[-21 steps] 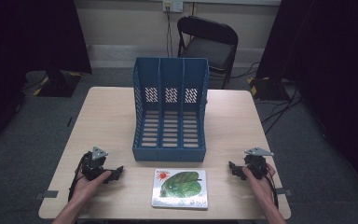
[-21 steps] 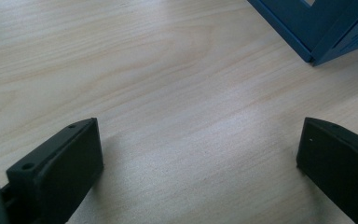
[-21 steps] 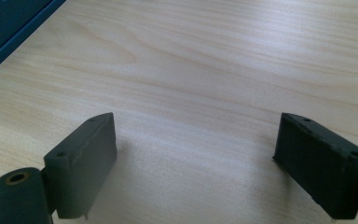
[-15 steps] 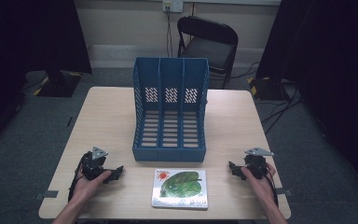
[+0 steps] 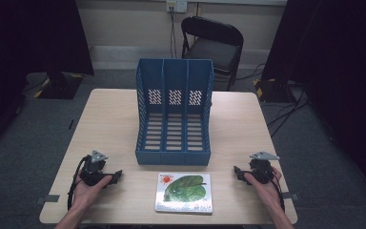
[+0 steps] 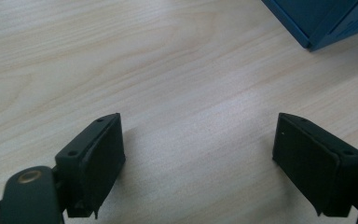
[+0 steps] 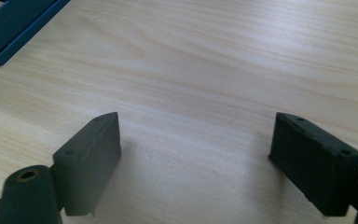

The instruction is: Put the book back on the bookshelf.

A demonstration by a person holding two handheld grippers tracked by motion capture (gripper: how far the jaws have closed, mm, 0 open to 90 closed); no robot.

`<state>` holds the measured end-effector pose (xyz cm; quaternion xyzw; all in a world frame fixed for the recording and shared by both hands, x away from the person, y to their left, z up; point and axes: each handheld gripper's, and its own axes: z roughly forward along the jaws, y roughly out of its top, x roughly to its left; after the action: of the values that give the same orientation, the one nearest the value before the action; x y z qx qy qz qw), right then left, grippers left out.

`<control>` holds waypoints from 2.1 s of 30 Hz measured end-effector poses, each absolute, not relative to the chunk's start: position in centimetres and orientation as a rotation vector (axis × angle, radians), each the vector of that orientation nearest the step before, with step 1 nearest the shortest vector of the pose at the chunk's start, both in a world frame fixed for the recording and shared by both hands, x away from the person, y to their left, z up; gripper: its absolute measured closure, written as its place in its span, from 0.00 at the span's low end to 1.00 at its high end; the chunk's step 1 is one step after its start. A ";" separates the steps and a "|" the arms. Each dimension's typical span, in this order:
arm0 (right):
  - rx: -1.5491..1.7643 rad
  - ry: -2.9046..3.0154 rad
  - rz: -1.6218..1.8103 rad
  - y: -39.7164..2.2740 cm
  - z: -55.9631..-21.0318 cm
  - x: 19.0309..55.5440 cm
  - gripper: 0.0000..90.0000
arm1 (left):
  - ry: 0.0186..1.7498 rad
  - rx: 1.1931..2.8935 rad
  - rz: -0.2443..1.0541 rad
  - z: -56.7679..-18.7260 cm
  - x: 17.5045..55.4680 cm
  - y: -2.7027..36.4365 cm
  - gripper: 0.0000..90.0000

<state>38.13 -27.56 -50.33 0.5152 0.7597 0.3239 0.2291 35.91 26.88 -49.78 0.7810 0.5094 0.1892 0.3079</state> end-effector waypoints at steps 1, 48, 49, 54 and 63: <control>1.418 2.091 0.892 -27.6 -50.3 38.1 0.18 | 1.346 2.073 0.505 -49.7 35.9 26.9 0.18; 0.920 2.509 1.136 -16.4 -46.8 32.6 0.29 | 1.001 2.093 0.117 -46.9 34.0 19.4 0.32; 0.927 2.508 1.138 -16.3 -47.0 32.6 0.29 | 0.991 2.100 0.114 -47.0 34.2 18.9 0.32; 0.941 2.526 1.095 -16.4 -48.0 32.7 0.27 | 0.947 2.136 0.076 -47.2 35.3 16.7 0.34; 0.959 2.542 1.085 -16.6 -48.8 32.6 0.24 | 0.898 2.131 0.030 -48.7 35.6 14.7 0.32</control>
<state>32.56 -16.60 -48.77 0.3259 0.8638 0.3688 0.1079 35.59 14.74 -48.70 0.8435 0.3555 0.0118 0.4025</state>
